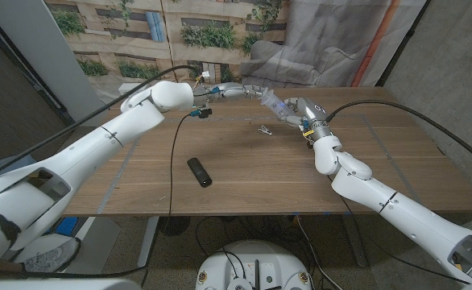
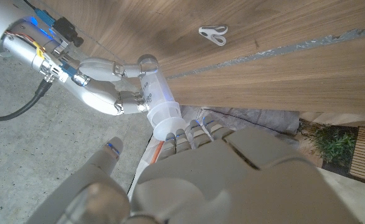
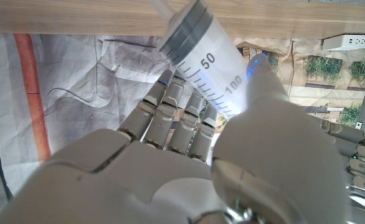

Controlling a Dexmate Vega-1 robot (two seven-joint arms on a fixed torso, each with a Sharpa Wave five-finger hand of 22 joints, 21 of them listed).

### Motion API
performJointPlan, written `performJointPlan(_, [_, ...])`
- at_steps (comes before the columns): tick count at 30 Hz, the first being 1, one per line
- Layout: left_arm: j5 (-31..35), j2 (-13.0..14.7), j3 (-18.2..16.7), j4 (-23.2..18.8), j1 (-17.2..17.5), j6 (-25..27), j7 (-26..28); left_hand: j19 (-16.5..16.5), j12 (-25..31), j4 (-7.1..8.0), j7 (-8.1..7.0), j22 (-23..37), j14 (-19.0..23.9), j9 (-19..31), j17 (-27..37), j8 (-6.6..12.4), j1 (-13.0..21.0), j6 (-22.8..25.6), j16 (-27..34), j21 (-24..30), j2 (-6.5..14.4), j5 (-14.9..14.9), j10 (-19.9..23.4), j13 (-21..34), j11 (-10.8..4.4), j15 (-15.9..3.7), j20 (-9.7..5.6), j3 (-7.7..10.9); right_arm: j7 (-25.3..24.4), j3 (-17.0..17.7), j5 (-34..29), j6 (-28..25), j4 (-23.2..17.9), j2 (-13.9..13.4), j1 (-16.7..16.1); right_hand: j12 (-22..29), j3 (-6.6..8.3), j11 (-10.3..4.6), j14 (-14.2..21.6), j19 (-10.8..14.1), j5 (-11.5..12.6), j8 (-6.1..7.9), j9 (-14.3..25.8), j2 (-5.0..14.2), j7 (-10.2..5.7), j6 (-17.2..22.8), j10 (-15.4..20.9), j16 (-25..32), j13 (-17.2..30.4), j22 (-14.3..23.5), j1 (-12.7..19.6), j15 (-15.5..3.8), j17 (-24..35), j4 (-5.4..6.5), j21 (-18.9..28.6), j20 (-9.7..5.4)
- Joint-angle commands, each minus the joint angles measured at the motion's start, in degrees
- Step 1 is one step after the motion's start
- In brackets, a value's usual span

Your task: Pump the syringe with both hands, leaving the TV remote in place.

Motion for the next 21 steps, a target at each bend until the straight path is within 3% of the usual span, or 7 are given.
performJointPlan(1, [-0.2,-1.7,1.1,2.3,-0.9,-1.6,-0.9,-0.4,0.5,0.30,0.10,0.2,0.0,0.3,0.2,0.39,0.5,-0.4,0.1,0.4,5.0,0.5,0.0,0.3,-0.42,-2.48,-3.78,-0.09,-0.5,0.0,0.1,0.6,0.3,0.3,0.2,0.4,0.29,-2.94,0.5,0.3,0.3,0.04,0.1,9.15,-2.29,2.6,3.6,0.1,0.2,0.1,3.4,-6.57,0.2,0.28,-0.2,-7.03])
performJointPlan(14, [-0.3,-1.4,0.9,2.2,-1.0,-1.8,-1.0,-0.3,0.5,0.39,0.11,0.2,0.1,0.3,0.2,0.42,0.5,-0.4,0.1,0.4,5.0,0.5,0.1,0.3,-0.41,-2.47,-3.78,-0.07,-1.0,-0.2,-0.1,0.2,0.5,0.8,0.2,0.4,0.36,-2.91,0.5,0.4,0.3,-0.19,0.2,9.18,-2.30,2.8,3.6,-0.1,0.2,0.2,3.5,-6.55,0.2,0.26,-0.2,-7.07])
performJointPlan(21, [0.4,0.0,-0.2,-0.1,-0.1,-0.3,0.5,-0.2,0.5,0.45,0.12,0.2,0.1,0.3,0.2,0.44,0.6,-0.3,0.1,0.5,5.0,0.5,0.1,0.3,-0.32,-2.45,-3.83,-0.05,-1.2,0.0,0.5,0.1,0.7,1.2,0.1,0.4,0.34,-2.91,0.5,0.3,0.3,-0.28,0.2,9.16,-2.31,2.8,3.6,-0.1,0.2,0.2,3.6,-6.52,0.3,0.24,-0.2,-7.10])
